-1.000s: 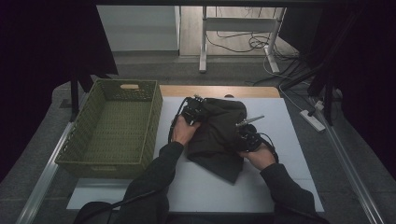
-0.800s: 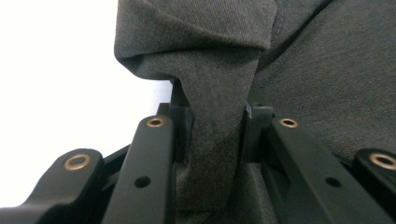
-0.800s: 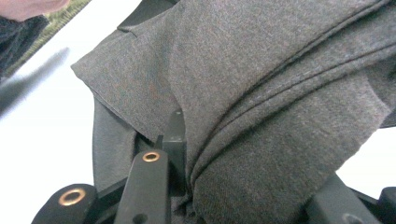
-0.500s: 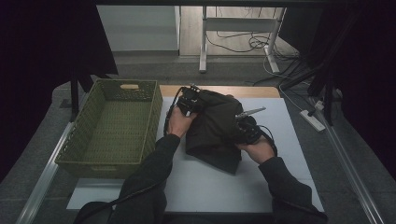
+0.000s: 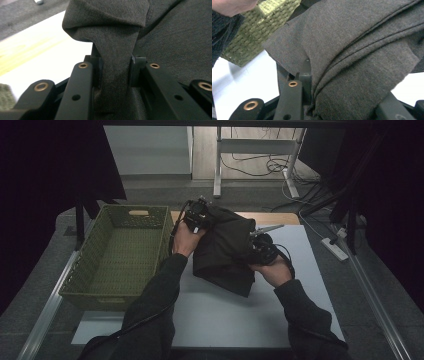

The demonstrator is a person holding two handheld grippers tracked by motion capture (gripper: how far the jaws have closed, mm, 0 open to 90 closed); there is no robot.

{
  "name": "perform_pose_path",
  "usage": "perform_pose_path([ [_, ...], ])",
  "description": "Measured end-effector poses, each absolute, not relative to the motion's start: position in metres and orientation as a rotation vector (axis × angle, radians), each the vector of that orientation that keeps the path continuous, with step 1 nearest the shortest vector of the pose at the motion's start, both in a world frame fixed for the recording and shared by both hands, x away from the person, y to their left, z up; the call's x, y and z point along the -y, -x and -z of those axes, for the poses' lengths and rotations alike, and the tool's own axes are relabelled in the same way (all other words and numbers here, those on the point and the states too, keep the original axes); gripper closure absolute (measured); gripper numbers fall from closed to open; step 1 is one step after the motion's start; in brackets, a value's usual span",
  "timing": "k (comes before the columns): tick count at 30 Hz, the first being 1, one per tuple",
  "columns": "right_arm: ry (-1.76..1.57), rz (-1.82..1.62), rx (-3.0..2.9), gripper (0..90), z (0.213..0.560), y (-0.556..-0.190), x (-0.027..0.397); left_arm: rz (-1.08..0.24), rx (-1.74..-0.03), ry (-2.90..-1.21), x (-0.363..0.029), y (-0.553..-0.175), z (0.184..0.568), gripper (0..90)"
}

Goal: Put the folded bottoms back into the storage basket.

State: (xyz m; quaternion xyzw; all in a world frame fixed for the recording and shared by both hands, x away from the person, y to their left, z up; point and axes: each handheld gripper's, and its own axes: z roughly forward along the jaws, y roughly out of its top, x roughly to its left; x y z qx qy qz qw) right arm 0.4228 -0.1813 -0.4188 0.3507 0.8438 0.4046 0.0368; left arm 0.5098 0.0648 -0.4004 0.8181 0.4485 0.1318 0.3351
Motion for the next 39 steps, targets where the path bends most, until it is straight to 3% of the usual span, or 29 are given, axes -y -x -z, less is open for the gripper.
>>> perform_pose_path([
  [24,-0.963,-1.372,-2.595,64.3,0.368,-0.434,0.131,-0.424,-1.237,-2.129,-0.122,-0.505,0.335,71.1],
  [39,-0.901,-1.421,-2.631,64.2,0.357,-0.438,0.084,-0.452,-1.288,-2.128,-0.174,-0.495,0.323,71.1],
])
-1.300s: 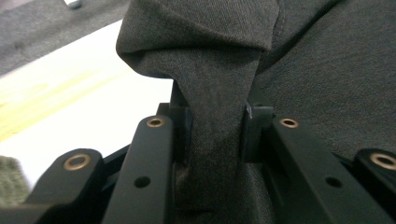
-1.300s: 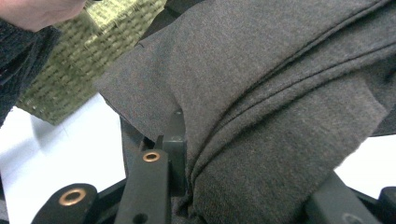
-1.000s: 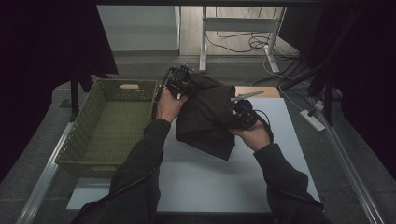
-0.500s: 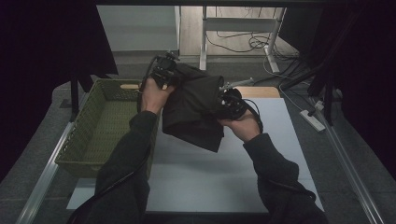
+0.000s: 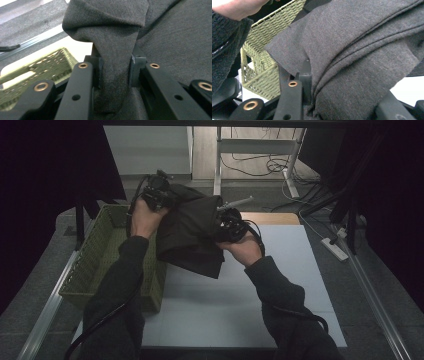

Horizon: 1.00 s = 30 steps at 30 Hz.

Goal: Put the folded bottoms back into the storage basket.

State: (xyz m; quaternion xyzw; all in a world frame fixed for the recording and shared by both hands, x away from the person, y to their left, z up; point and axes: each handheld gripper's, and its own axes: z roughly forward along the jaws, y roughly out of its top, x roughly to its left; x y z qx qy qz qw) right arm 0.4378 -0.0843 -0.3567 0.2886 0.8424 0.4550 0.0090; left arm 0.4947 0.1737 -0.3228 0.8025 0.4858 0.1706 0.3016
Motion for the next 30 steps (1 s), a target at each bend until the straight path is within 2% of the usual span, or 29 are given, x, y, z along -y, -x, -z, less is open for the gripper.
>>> perform_pose_path([
  [14,-0.810,-1.414,-2.681,64.1,0.355,-0.438,0.024,-0.463,-1.365,-2.094,-0.236,-0.481,0.324,71.1],
  [30,-0.713,-1.356,-2.729,63.8,0.367,-0.434,-0.041,-0.441,-1.456,-2.063,-0.297,-0.468,0.345,71.0],
])
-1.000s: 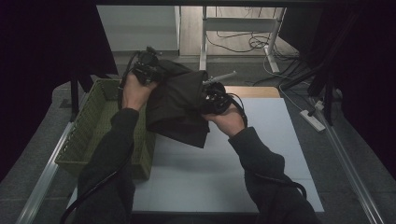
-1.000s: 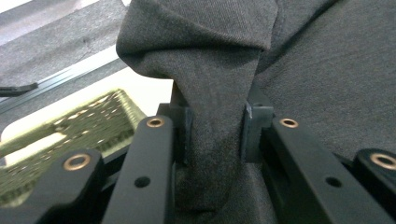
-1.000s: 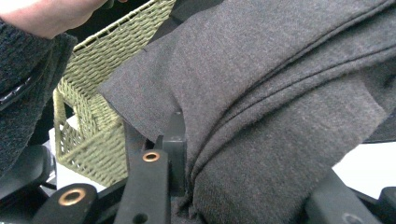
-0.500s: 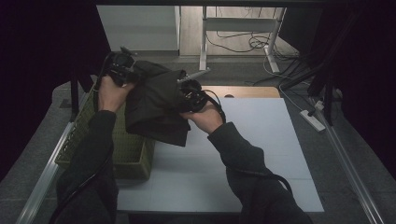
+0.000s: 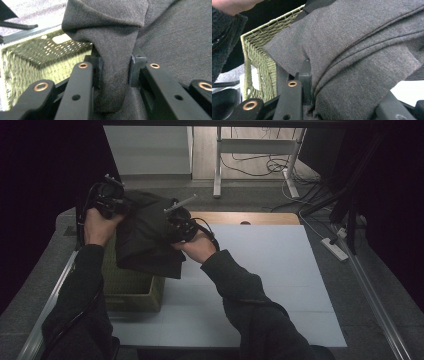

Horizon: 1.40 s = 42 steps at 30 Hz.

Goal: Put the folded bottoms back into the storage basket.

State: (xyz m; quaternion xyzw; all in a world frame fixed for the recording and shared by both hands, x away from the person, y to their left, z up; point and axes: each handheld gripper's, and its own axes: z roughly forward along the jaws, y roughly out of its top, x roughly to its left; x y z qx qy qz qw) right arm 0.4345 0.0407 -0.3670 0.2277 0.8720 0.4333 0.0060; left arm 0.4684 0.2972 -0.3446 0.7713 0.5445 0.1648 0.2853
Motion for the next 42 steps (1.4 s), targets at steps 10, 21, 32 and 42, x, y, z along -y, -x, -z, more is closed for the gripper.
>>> perform_pose_path([
  [10,-0.682,-1.313,-2.764,63.6,0.381,-0.434,-0.069,-0.397,-1.515,-2.047,-0.324,-0.465,0.366,70.9],
  [21,-0.671,-1.273,-2.794,63.3,0.397,-0.432,-0.090,-0.360,-1.567,-2.041,-0.344,-0.460,0.384,70.9],
  [32,-0.662,-1.222,-2.825,63.0,0.414,-0.428,-0.109,-0.315,-1.624,-2.057,-0.362,-0.455,0.403,71.0],
  [42,-0.654,-1.159,-2.864,60.1,0.430,-0.422,-0.123,-0.260,-1.665,-2.082,-0.371,-0.453,0.423,70.9],
])
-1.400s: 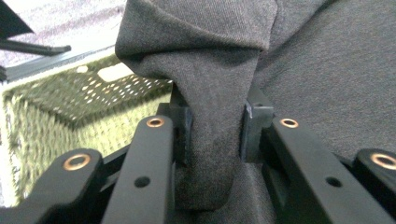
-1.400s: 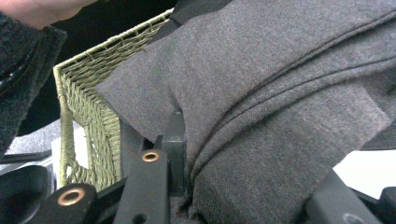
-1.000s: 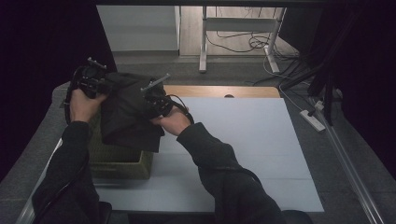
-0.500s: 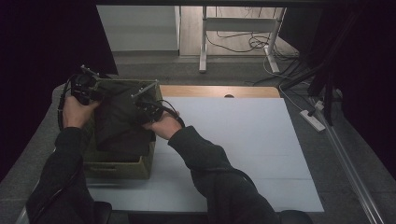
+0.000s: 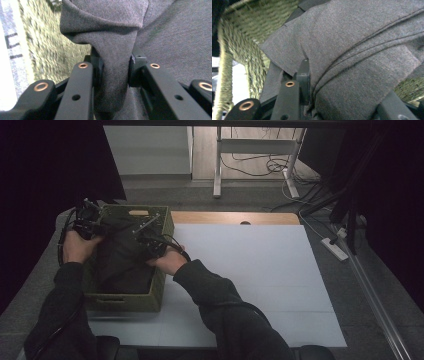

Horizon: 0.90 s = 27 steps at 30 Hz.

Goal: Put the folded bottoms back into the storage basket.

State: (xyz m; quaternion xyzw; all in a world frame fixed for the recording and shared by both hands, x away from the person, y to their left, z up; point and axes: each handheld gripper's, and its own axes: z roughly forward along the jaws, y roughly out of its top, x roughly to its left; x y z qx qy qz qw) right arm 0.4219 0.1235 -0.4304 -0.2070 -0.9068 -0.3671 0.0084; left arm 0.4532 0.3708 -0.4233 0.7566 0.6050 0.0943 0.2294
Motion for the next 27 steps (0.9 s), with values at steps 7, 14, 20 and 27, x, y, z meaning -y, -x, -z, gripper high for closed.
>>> perform_pose_path([
  [7,0.611,1.108,2.929,44.8,0.431,-0.421,-0.119,-0.226,-1.679,-2.141,-0.367,-0.459,0.446,68.6],
  [14,0.591,1.196,2.939,37.7,0.417,-0.420,-0.106,-0.313,-1.708,-2.199,-0.354,-0.470,0.457,55.5],
  [20,0.621,1.274,2.929,31.2,0.405,-0.423,-0.090,-0.421,-1.708,-2.142,-0.355,-0.467,0.450,36.3],
  [27,0.659,1.316,2.888,23.7,0.400,-0.430,-0.073,-0.461,-1.603,-2.033,-0.359,-0.461,0.431,19.0],
])
